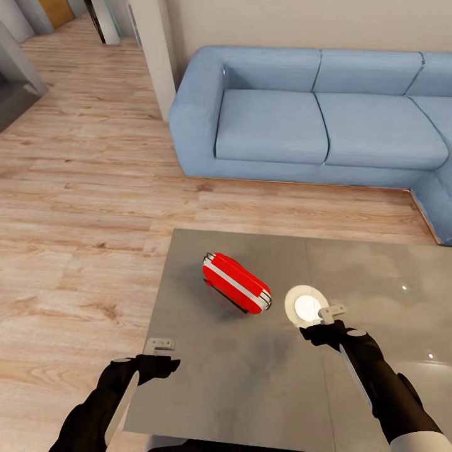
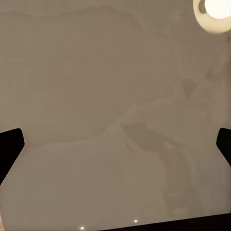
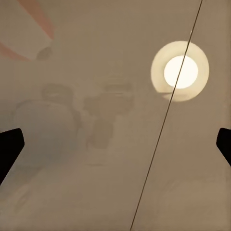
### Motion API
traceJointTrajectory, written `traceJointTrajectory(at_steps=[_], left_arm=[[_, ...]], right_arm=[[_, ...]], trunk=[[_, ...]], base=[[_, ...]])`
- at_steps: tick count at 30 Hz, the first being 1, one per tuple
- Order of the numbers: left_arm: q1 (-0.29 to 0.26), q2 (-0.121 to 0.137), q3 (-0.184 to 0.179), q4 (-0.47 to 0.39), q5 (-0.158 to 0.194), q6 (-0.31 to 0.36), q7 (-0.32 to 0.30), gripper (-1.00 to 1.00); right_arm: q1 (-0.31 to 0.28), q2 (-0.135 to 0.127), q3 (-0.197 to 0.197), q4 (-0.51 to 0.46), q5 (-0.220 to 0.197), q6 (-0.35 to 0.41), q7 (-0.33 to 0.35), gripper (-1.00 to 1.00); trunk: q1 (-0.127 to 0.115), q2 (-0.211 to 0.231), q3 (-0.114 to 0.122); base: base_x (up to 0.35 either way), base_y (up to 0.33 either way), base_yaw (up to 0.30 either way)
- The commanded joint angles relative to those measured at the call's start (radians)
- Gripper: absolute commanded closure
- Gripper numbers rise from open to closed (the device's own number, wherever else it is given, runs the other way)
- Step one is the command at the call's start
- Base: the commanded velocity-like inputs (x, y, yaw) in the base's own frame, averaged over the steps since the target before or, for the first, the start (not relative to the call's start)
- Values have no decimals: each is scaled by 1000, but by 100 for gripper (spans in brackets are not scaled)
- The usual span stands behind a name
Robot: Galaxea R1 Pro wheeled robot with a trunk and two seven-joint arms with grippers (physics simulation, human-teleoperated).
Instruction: Turn on the radio receiver that's on the table in the living room.
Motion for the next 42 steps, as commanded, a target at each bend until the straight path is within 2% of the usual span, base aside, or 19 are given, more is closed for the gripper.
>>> traceJointTrajectory(at_steps=[1, 14, 22, 27, 35, 42], left_arm=[[0, 0, 0, 0, 0, 0, 0, -100], [0, -1, 0, 0, -1, -1, 0, -100], [0, -1, 0, 1, 0, -5, 0, -100], [0, -1, 0, 1, 0, -7, 0, -100], [0, -1, 0, -1, 0, -4, 0, -100], [0, -1, 0, -1, 1, -4, -1, -100]], right_arm=[[0, 0, 0, 0, 0, 0, 0, -100], [0, -3, -3, -11, 0, 1, 3, -100], [0, -10, 5, -126, -1, 19, 9, -100], [0, -12, 8, -136, -5, 24, 12, -100], [0, -2, 7, -137, 37, 25, 13, -100], [0, 1, 8, -136, 41, 27, 14, -100]], trunk=[[0, 0, 0], [0, 0, 0], [0, 0, 0], [0, 0, 0], [0, 0, 0], [0, 0, 0]], base=[[0, 0, 0], [0, 0, 0], [0, 0, 0], [0, 0, 0], [0, 0, 0], [0, 0, 0]])
